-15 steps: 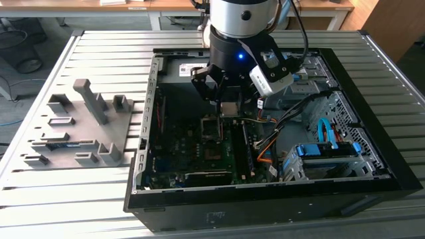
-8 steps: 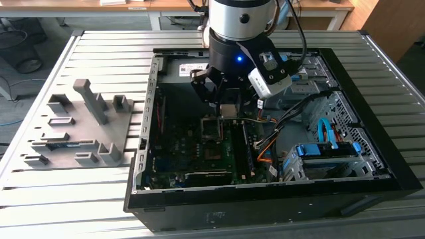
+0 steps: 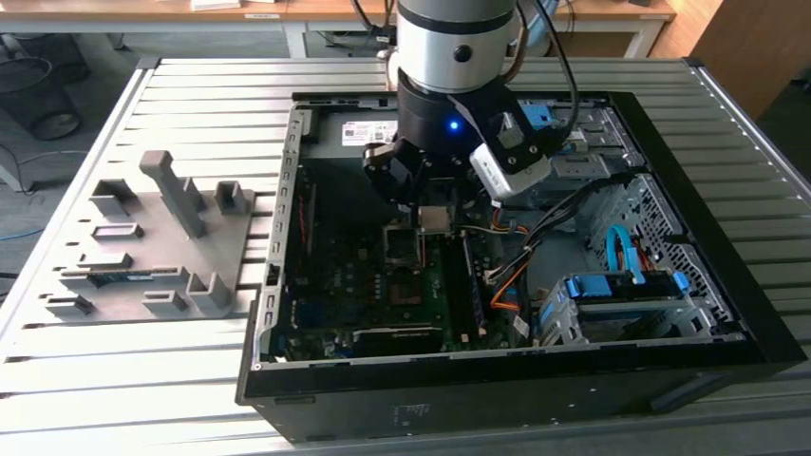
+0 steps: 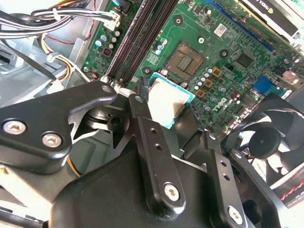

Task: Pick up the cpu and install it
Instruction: 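Place the cpu into insertion slot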

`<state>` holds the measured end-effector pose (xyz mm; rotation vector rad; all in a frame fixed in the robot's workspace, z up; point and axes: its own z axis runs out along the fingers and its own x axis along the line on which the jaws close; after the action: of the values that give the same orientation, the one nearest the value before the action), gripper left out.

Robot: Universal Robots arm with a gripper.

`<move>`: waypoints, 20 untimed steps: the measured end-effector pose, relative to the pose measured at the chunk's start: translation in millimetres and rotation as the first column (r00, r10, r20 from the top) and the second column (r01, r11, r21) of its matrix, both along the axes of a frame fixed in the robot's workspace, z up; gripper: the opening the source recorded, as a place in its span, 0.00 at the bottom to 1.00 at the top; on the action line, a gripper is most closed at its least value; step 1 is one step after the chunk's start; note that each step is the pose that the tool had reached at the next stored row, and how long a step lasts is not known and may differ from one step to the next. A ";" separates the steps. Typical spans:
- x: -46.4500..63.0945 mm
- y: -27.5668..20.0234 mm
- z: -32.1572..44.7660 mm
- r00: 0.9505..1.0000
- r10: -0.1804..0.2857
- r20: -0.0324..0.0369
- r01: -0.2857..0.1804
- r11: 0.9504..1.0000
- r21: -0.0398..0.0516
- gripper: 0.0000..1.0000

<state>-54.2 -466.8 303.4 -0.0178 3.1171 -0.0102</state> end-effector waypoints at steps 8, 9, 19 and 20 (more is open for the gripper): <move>-4.7 0.0 -7.5 1.000 0.001 0.000 -0.001 1.000 0.002 0.47; -4.7 0.0 -8.2 1.000 0.001 0.000 -0.001 1.000 0.002 0.47; -4.8 0.0 -15.9 1.000 0.001 0.000 -0.001 1.000 0.001 0.47; -4.7 0.0 -16.6 1.000 0.001 0.000 -0.001 1.000 0.001 0.47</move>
<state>-58.9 -466.8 286.8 -0.0195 3.1171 -0.0079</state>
